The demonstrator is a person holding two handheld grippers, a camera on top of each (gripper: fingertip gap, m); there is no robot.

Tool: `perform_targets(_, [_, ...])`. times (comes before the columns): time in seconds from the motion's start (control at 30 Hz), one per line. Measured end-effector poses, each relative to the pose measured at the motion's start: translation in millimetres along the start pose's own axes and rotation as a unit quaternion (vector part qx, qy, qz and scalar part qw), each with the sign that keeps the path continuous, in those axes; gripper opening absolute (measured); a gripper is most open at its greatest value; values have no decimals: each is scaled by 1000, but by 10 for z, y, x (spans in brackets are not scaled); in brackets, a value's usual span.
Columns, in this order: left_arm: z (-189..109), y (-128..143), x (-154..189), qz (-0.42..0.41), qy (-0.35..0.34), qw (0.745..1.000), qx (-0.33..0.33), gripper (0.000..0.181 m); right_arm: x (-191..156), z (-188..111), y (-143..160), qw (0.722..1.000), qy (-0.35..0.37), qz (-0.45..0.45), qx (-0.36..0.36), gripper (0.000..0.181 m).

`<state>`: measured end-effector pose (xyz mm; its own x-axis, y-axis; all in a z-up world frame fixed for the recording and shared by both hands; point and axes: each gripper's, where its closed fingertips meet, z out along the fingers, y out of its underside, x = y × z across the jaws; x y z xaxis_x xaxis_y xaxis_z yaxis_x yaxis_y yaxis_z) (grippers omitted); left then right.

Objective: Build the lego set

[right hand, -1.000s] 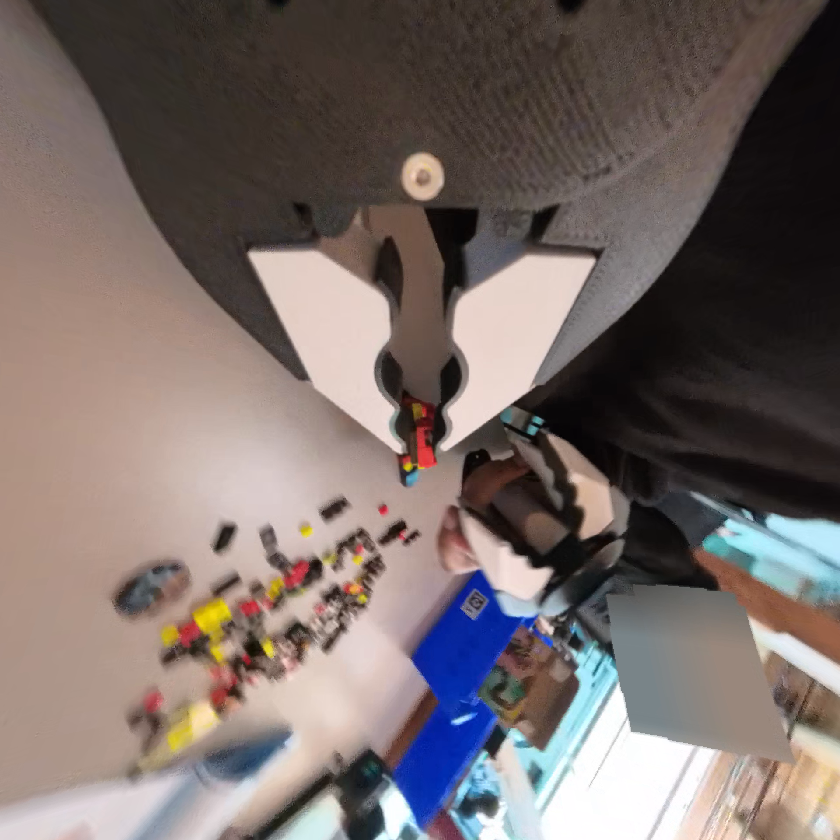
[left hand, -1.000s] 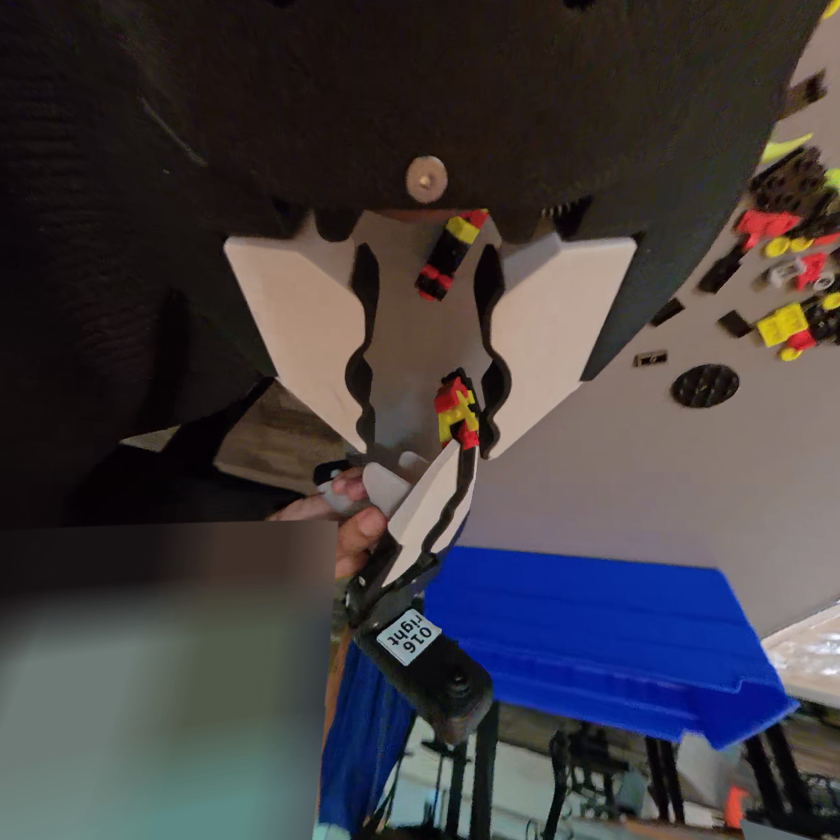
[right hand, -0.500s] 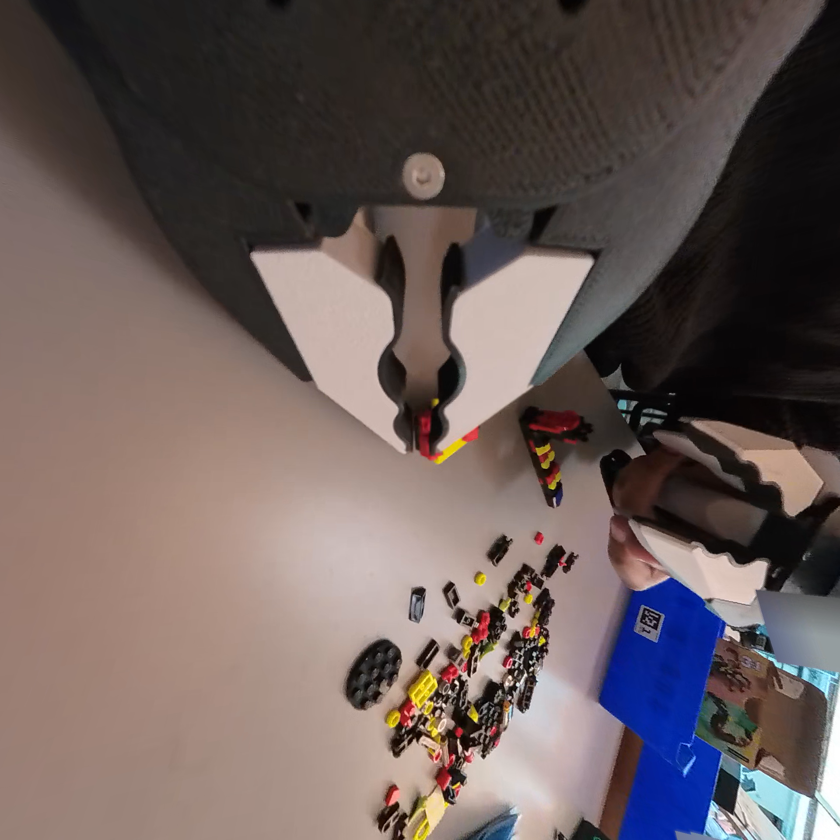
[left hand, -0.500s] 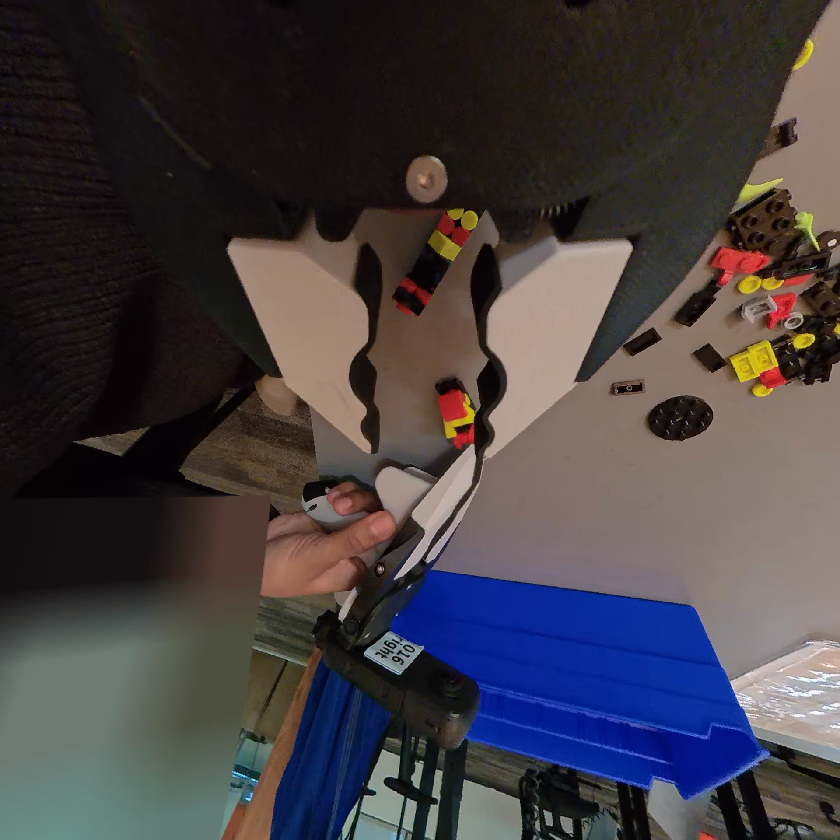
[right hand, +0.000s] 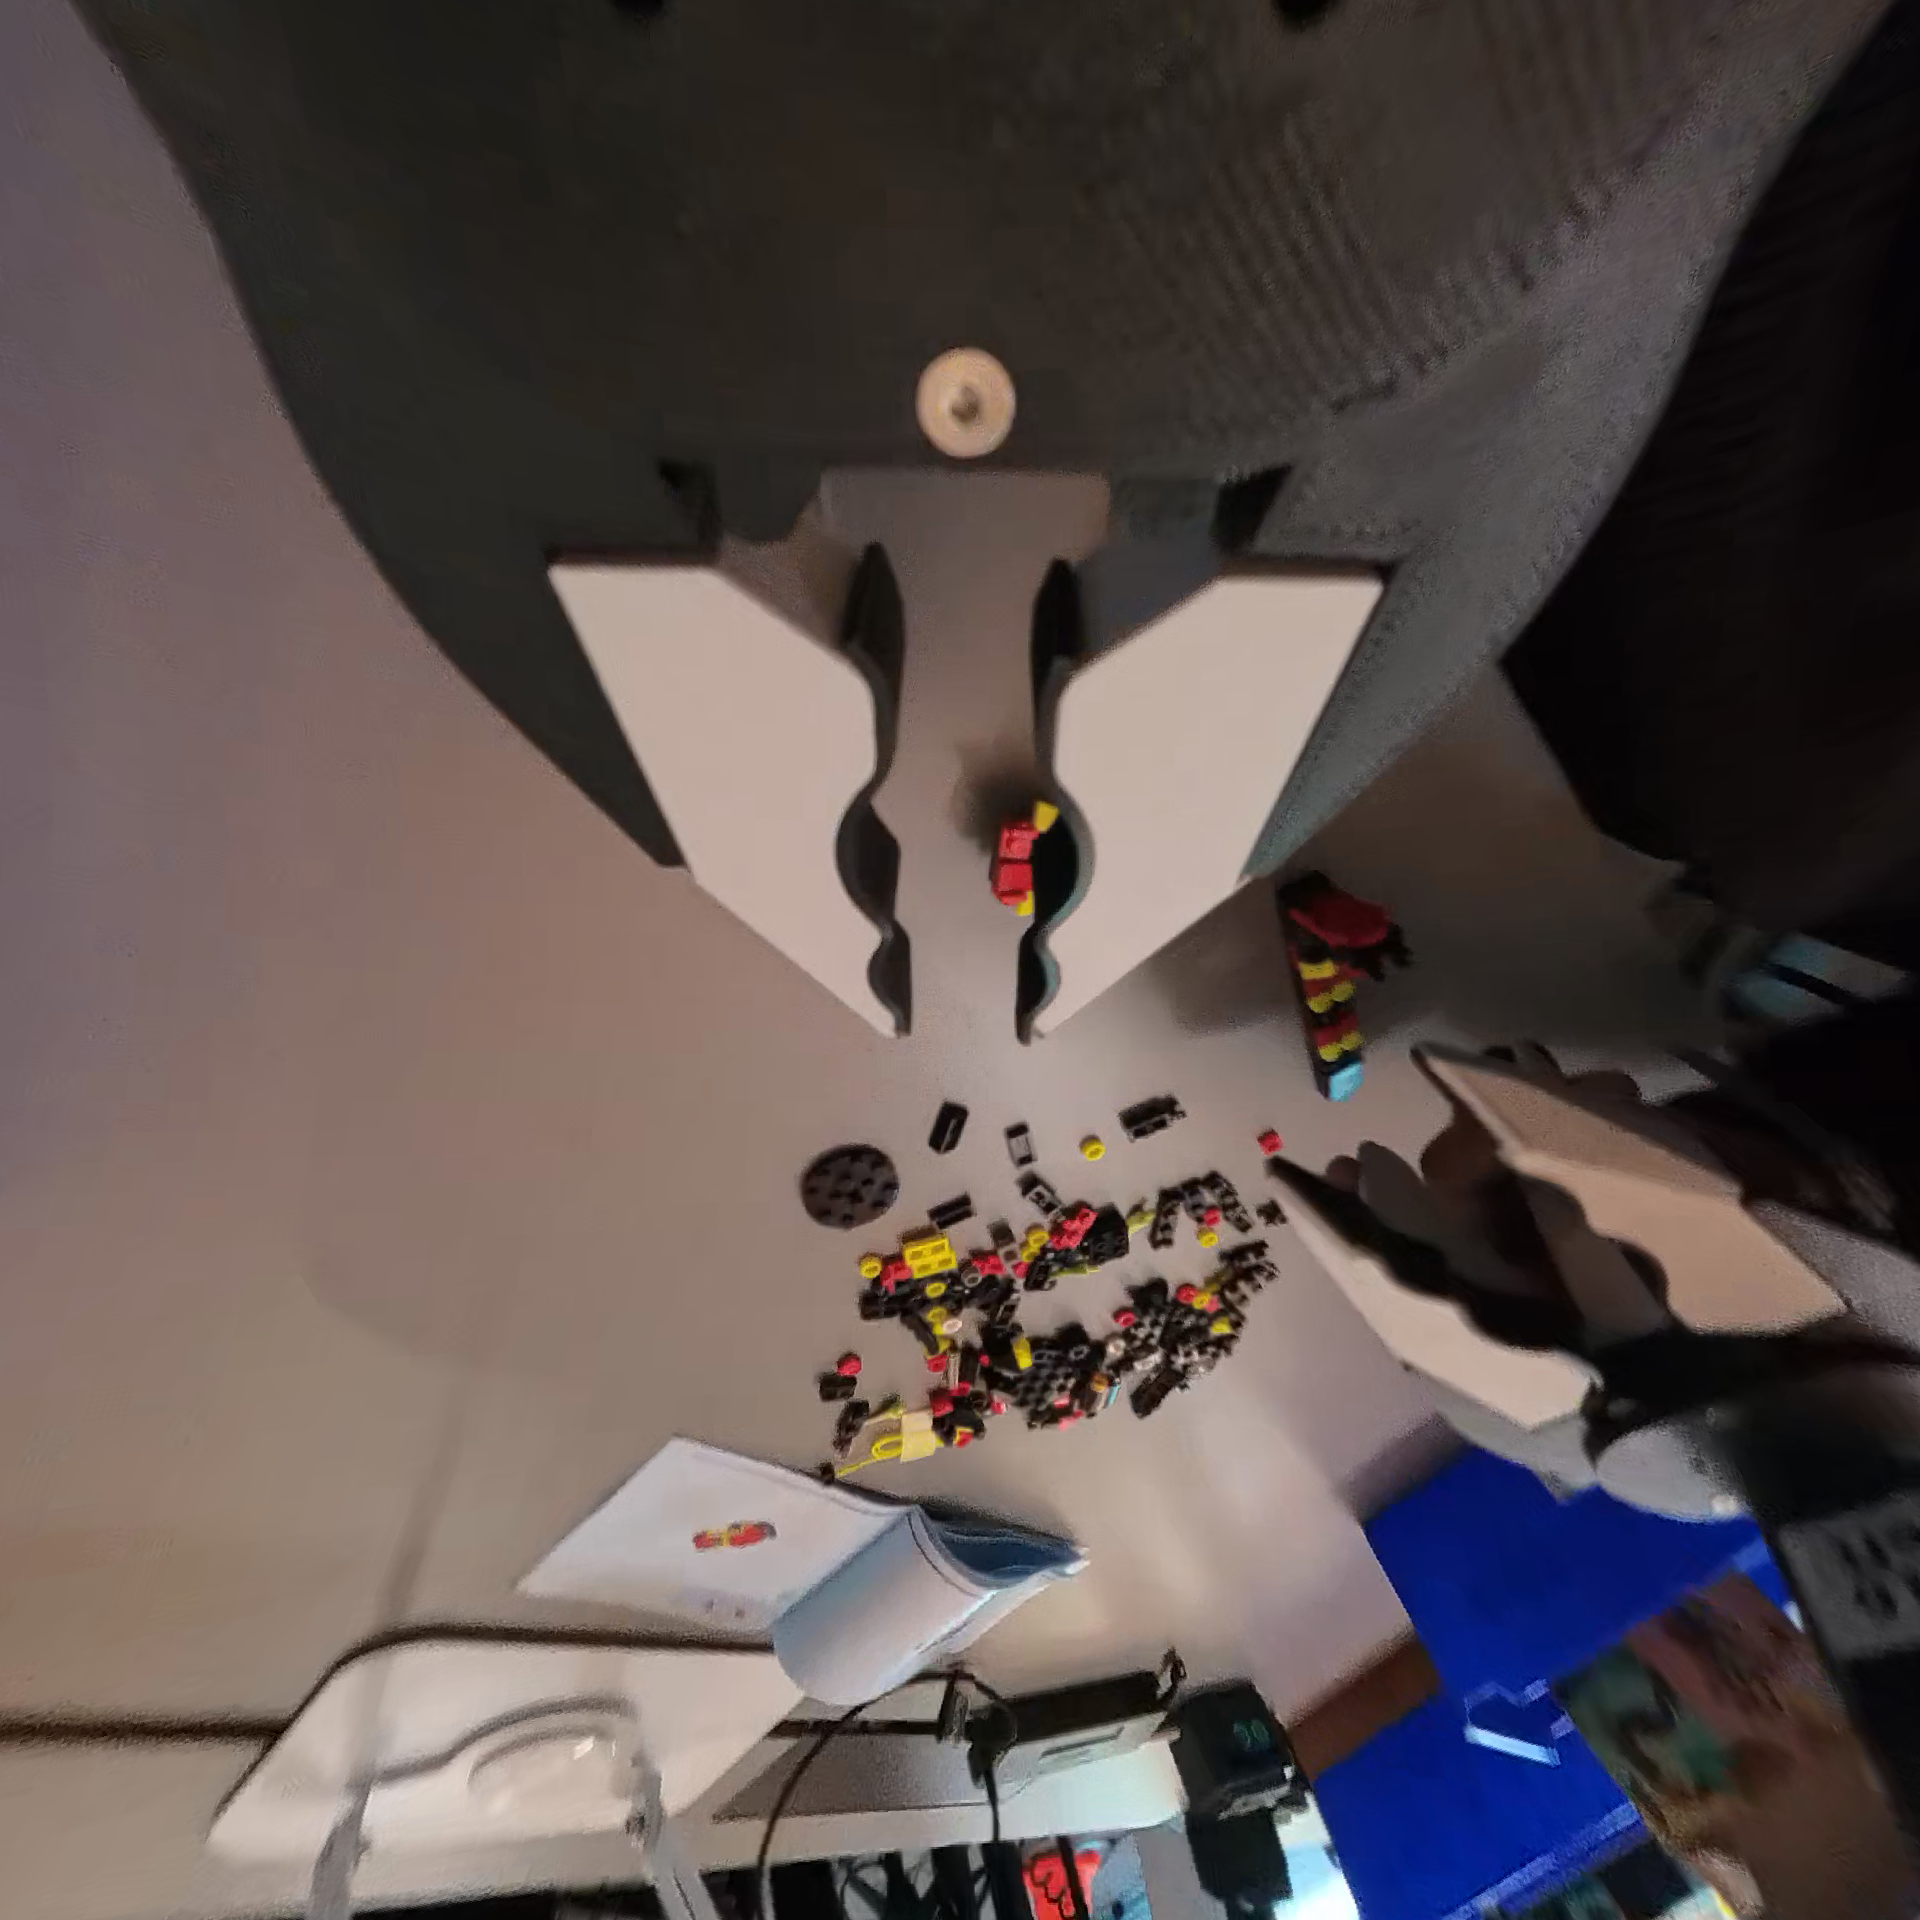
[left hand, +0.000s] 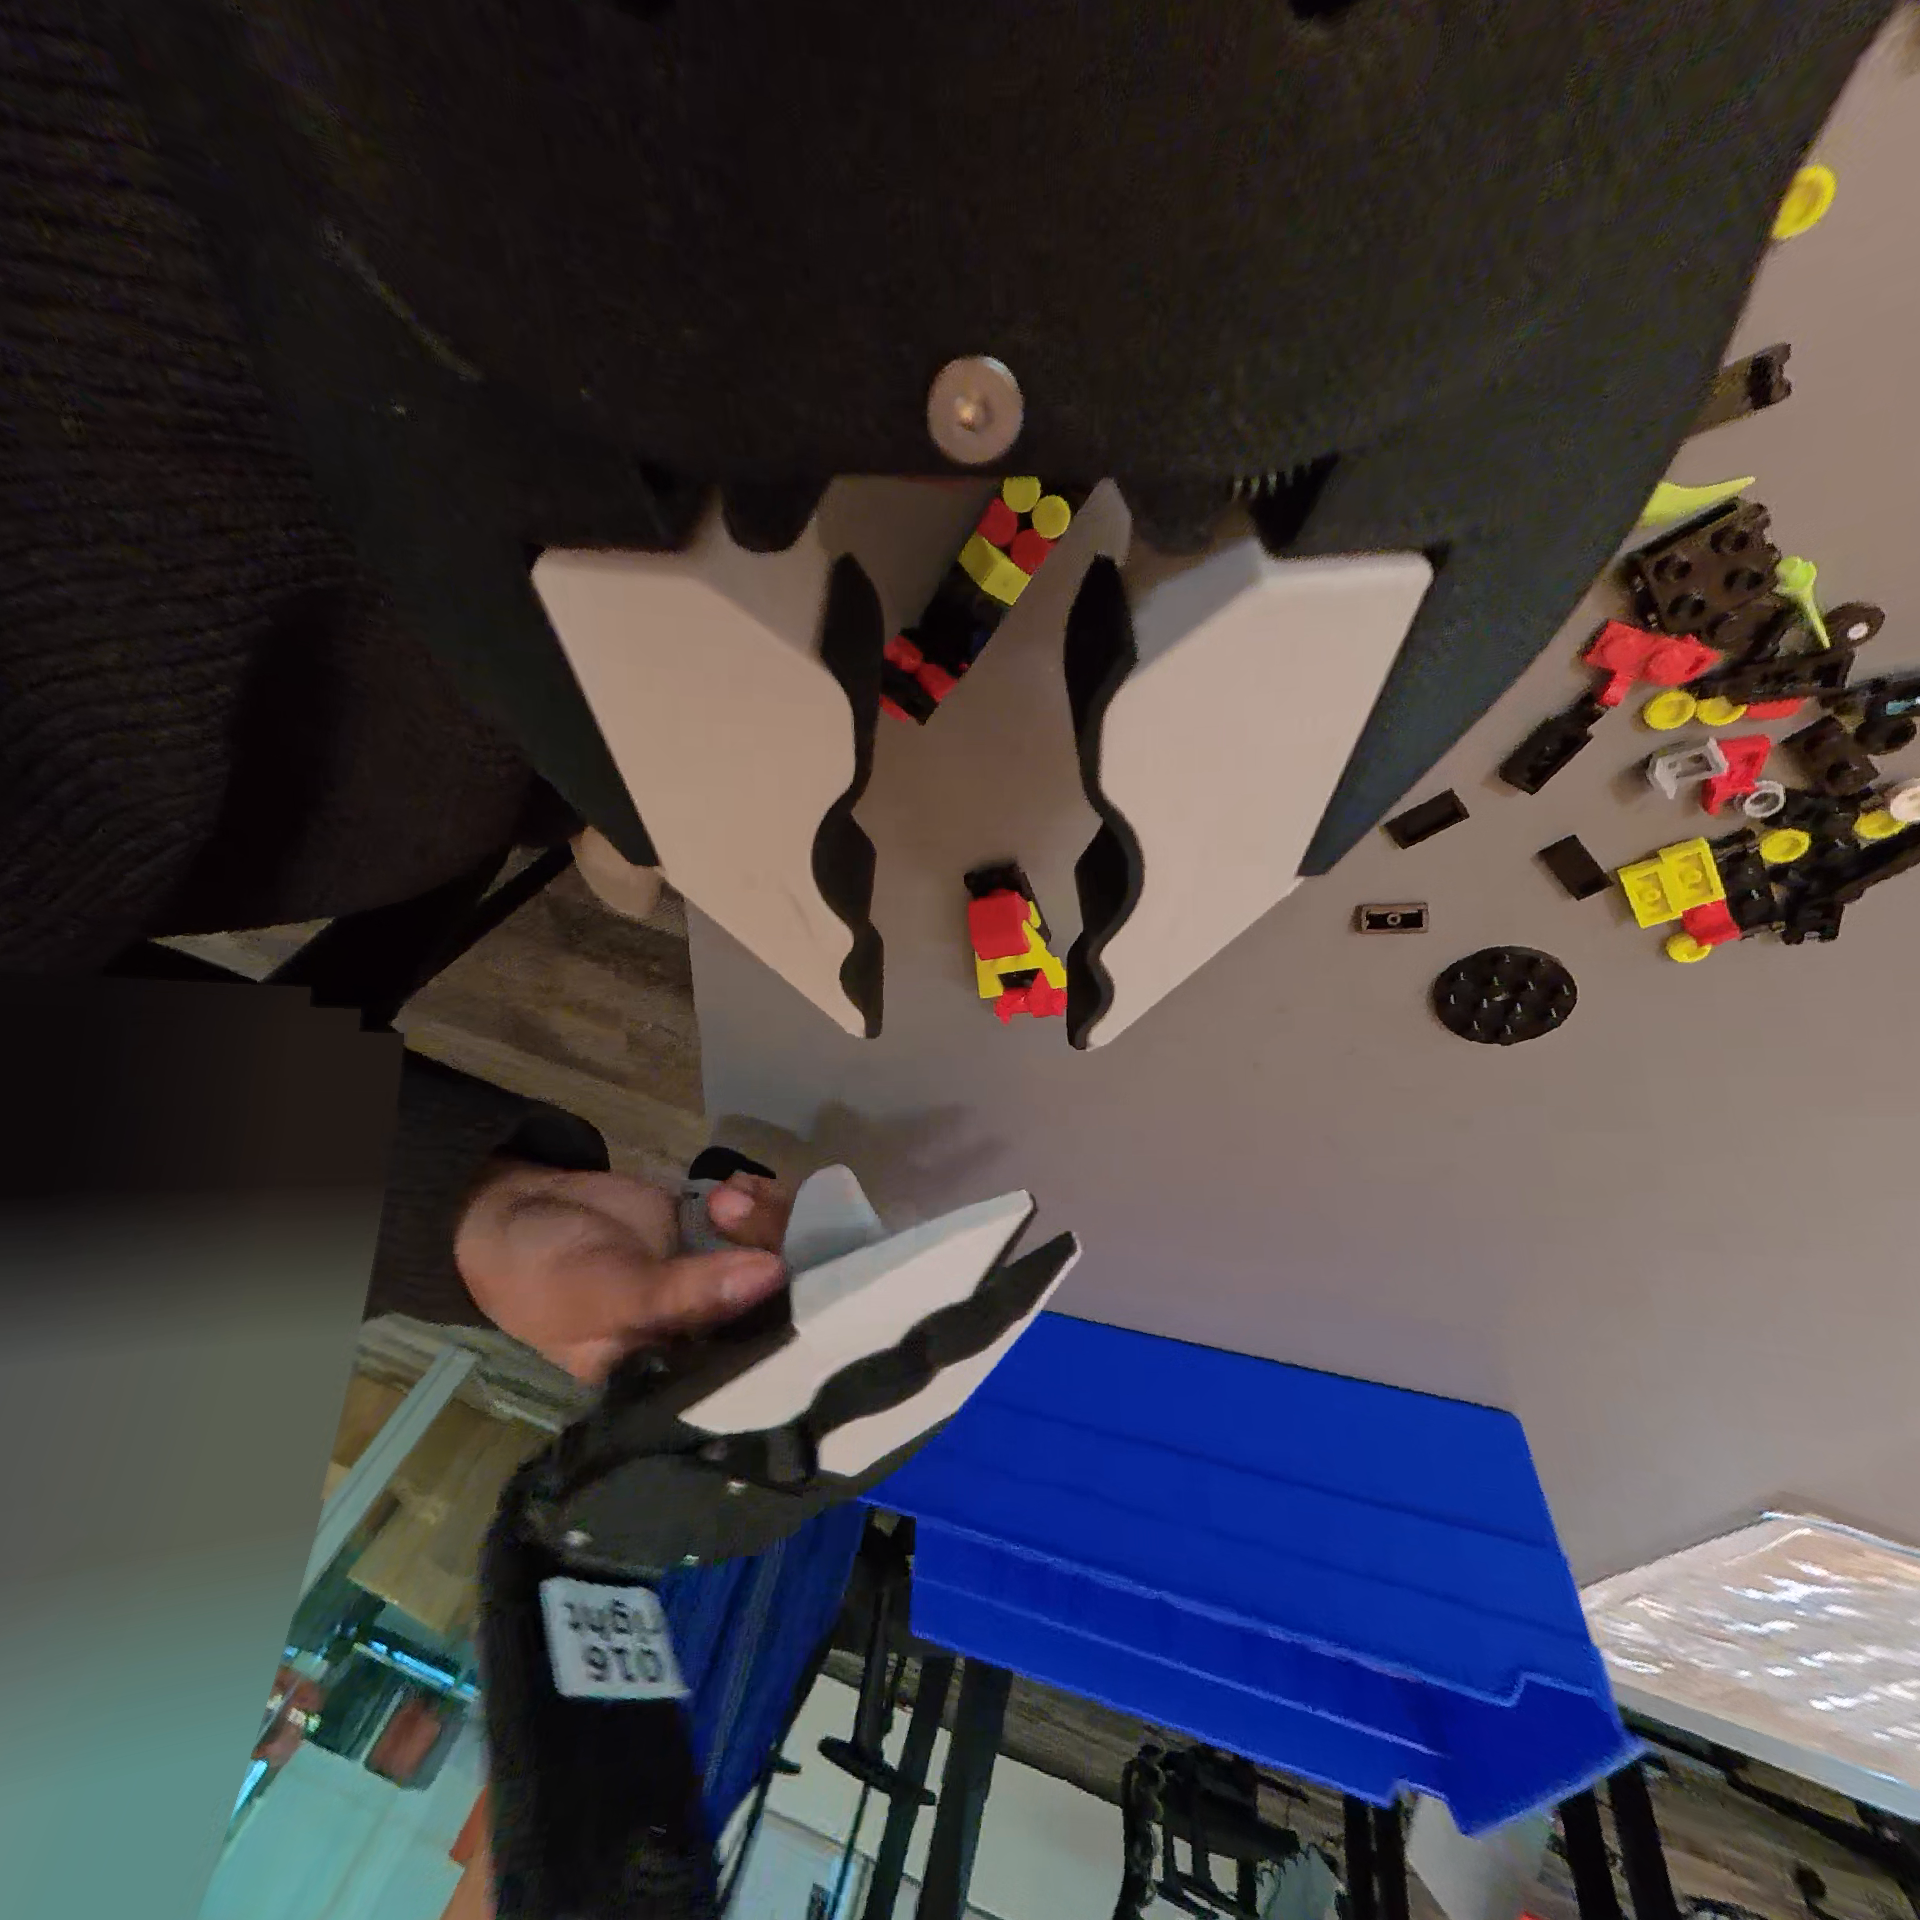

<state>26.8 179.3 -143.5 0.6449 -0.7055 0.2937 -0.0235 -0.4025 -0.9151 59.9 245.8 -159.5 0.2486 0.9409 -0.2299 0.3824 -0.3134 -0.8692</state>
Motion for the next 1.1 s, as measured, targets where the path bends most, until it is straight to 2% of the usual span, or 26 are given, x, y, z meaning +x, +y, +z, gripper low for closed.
perform_targets(0.13, [-36, 2, -170, -40, -22, 999, 8, 24, -106, 52, 35, 998, 7, -61, -14, 20])
perform_targets(0.3, [-167, 1, -500, -62, -88, 994, 7, 7, -164, 76, 61, 999, -17, -45, -17, 20])
perform_targets(0.43, [-603, -61, -894, -71, -184, 980, 30, 0, -131, 61, 54, 999, -16, -38, -12, 20])
perform_targets(0.6, [-1197, 165, -1177, -103, -283, 953, 36, 0, -105, 120, 57, 998, -5, -56, -14, 20])
perform_targets(0.7, [-1274, 235, -1153, -115, -284, 951, 44, 0, -150, 292, 31, 996, -9, -87, -25, 20])
perform_targets(0.8, [-1187, 248, -1139, -105, -267, 957, 37, 0, -207, 543, -26, 988, -20, -143, -48, 19])
perform_targets(0.9, [-1067, 329, -1086, -104, -237, 966, 17, 0, -207, 836, -57, 973, -39, -206, -91, 17])
perform_targets(0.93, [-1047, 336, -1065, -104, -230, 968, 15, 0, -175, 935, -68, 968, -41, -226, -103, 11])
perform_targets(1.1, [-1037, 304, -1011, -92, -218, 972, 19, 0, -66, 1393, -148, 936, -54, -321, -136, 6])
